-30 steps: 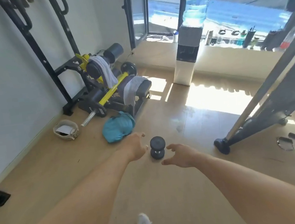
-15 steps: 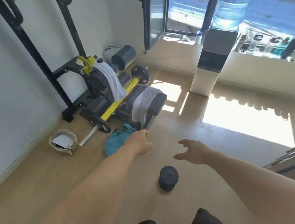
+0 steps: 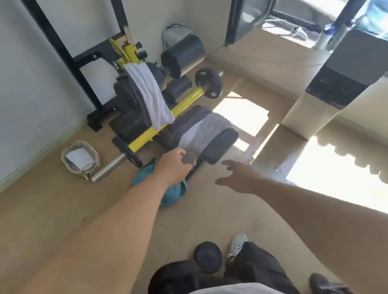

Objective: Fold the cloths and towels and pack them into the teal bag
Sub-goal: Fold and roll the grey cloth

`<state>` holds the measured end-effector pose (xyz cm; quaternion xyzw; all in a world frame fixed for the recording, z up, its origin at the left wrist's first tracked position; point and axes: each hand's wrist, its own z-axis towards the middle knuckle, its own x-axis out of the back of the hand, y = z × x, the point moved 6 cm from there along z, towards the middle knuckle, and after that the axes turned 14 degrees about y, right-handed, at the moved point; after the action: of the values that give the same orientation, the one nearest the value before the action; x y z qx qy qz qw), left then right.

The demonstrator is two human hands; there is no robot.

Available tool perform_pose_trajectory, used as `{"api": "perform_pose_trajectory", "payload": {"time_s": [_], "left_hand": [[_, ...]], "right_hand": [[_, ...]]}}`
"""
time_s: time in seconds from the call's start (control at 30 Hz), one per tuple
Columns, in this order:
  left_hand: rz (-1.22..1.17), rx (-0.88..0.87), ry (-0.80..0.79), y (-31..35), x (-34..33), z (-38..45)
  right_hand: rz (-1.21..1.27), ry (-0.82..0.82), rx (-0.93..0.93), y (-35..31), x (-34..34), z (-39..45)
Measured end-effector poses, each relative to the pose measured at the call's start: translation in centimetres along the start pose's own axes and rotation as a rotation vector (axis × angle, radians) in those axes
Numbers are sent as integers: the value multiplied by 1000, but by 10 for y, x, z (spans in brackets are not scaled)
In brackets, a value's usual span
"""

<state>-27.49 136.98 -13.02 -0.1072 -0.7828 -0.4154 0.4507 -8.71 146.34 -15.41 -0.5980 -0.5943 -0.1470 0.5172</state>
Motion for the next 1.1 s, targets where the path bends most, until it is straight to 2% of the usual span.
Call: {"api": "perform_pose_trajectory", "payload": {"time_s": [0.23,0.37,0.47,0.53,0.63,0.8,0.93,1.1], "left_hand": [[-14,36,51,20,-1,75],[-1,66,26,-11,5,123],[-7,89,-15,-42,4,162],[-8,106,-27,-63,0,186],[-16,132,-40,-89,-14,216],[-95,191,-50,-105,-63,253],[-177,245,-106,-114,-133,278],[-230,158,-106,-119,-222,320]], "right_hand": [[-7,-23,24,-31,24,106],[94,-49,-38,-45,-8,178],[189,52,-43,-67,-21,204],[189,123,-54,-83,-24,213],[108,106,-11,-88,-48,243],[49,65,-16,-72,-74,297],[-120,35,39,-51,-91,362],[-333,74,293,-33,-117,442]]}}
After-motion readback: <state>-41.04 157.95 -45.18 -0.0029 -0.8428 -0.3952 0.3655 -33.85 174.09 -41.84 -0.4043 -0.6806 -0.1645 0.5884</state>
